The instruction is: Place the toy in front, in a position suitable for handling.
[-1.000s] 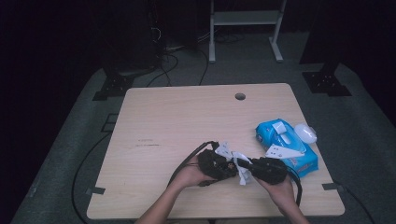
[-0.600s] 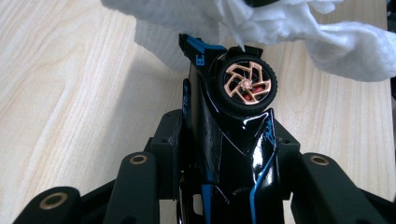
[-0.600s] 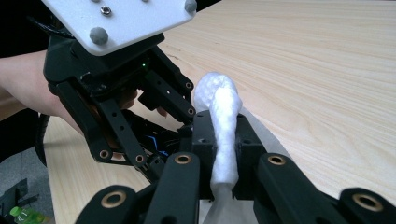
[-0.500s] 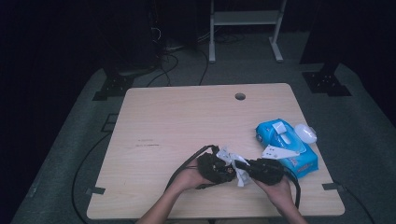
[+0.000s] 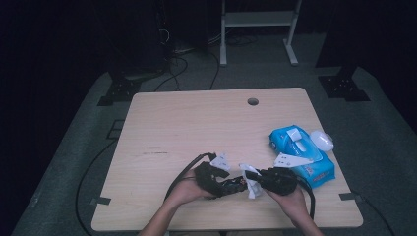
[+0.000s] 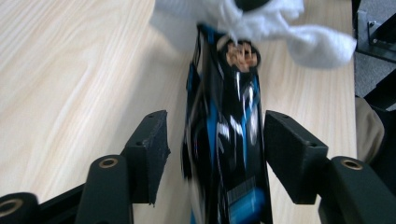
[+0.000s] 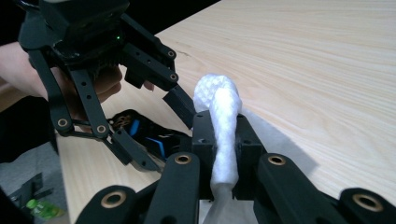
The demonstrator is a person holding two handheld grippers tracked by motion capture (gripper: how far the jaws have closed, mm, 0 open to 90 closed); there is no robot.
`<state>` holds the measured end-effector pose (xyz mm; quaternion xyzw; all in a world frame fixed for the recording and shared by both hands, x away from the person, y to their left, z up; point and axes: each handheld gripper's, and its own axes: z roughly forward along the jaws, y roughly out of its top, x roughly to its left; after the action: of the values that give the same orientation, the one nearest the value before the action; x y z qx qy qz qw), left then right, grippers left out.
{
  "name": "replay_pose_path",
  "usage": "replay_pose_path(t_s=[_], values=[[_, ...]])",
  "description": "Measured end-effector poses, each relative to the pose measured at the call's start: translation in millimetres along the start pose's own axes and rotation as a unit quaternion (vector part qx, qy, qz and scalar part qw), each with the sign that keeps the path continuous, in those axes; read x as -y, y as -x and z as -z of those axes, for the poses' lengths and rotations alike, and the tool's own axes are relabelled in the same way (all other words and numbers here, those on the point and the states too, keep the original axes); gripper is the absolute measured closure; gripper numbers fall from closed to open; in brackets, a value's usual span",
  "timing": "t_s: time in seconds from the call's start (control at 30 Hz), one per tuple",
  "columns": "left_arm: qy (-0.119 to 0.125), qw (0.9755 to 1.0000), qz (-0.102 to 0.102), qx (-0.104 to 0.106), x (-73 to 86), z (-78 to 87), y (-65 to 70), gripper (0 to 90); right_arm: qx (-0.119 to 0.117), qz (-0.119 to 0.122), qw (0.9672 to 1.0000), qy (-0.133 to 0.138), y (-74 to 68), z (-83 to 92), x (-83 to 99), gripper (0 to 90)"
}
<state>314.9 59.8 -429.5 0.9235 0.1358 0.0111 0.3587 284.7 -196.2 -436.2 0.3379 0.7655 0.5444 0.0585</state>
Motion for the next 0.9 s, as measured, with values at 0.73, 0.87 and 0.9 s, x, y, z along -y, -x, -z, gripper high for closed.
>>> replay_pose_path(t_s=[0.73, 0.87, 0.9], values=[[0.017, 0.9993, 0.000, -0.035, 60.3, 2.2, 4.4, 37.4, 0.005, 0.019, 0.9992, -0.034, -7.8, -15.2, 0.1, 82.0], [0.020, 0.9991, 0.010, -0.035, 61.0, -0.5, 2.2, 44.5, 0.007, 0.021, 0.9991, -0.035, -8.4, -15.0, 0.6, 82.0], [0.021, 0.9991, 0.012, -0.034, 60.7, -1.6, 1.9, 45.7, 0.007, 0.022, 0.9991, -0.035, -8.6, -15.1, 0.7, 82.0]])
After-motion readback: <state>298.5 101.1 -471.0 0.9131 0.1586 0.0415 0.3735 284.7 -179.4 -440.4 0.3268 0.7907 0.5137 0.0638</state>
